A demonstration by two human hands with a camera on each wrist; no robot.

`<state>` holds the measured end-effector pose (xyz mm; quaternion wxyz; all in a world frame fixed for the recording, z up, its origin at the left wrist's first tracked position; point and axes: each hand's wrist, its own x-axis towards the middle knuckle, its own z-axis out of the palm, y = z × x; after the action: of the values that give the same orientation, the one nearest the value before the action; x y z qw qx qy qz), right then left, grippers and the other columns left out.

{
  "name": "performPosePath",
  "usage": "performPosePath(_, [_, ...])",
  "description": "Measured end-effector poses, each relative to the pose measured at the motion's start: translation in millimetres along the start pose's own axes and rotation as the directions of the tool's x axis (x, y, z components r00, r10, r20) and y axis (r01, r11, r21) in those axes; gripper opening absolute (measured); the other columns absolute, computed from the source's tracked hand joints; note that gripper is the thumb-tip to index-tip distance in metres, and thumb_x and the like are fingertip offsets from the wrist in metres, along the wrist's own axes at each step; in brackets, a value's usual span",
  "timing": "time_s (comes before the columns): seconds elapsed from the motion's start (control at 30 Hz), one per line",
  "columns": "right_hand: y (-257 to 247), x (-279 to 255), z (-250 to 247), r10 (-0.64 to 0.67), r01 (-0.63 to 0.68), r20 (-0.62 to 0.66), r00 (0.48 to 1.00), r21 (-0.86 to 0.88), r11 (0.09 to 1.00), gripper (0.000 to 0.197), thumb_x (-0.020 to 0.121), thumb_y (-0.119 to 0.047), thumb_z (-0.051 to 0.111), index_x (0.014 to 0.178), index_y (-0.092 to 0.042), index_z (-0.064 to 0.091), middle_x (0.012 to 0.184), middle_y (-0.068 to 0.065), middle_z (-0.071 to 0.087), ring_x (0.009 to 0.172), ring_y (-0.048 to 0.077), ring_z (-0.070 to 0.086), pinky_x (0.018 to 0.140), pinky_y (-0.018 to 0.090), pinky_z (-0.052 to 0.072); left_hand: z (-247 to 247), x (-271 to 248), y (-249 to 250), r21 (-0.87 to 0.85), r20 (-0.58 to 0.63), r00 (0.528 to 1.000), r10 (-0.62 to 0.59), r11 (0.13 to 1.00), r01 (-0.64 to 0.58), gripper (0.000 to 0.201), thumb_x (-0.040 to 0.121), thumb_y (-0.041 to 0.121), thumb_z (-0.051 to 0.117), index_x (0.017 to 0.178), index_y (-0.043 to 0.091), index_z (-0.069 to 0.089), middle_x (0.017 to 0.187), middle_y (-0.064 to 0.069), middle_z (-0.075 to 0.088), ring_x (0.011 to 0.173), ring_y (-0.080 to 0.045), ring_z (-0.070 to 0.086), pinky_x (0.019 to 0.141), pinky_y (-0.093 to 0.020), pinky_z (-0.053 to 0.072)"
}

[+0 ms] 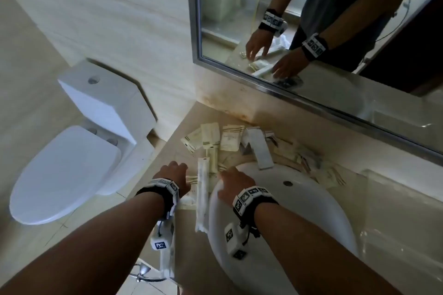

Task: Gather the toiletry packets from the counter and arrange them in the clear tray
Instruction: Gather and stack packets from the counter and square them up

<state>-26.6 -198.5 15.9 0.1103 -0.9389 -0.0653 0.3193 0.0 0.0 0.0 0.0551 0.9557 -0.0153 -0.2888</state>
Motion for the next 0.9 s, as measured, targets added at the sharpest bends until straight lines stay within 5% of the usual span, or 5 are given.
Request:
performPosePath(0.17, [-15,29,3,0.029,-0.030,-0.022,0.999,-0.044,0.999,0.059,0.091,-0.031,0.050,0.146,-0.029,0.028,0.152,0.009,0.022,0.133,0.034,0.034,0.105,0.048,0.040,14,11,4,0.105,0.045,0.997,0.063,0.992,-0.067,0.071,0.077,0.050,0.072,0.135,0.021,0.043,0.132,-0.007,0.045,0.123,-0.032,0.043,0.093,-0.047,0.049])
performPosePath(0.6, [-21,72,31,0.243,-0.259,-0.177,0.954,-0.073,0.963,0.059,0.087,-0.046,0.061,0.134,-0.020,0.040,0.136,0.007,0.046,0.125,0.030,0.043,0.096,0.047,0.038,26,33,6,0.157,0.046,0.995,0.090,0.983,-0.097,0.072,0.073,0.051,0.076,0.129,0.021,0.040,0.125,-0.009,0.050,0.118,-0.033,0.047,0.090,-0.045,0.045])
performPosePath(0.9, [-12,81,25,0.235,-0.252,-0.172,0.957,-0.084,0.964,0.032,0.091,-0.027,0.049,0.122,-0.022,0.055,0.129,0.006,0.054,0.122,0.030,0.046,0.097,0.048,0.036,19,39,5,-0.106,0.103,0.989,0.111,0.989,-0.100,0.024,0.090,0.034,0.057,0.107,0.017,0.058,0.108,-0.007,0.064,0.098,-0.028,0.063,0.073,-0.029,0.044])
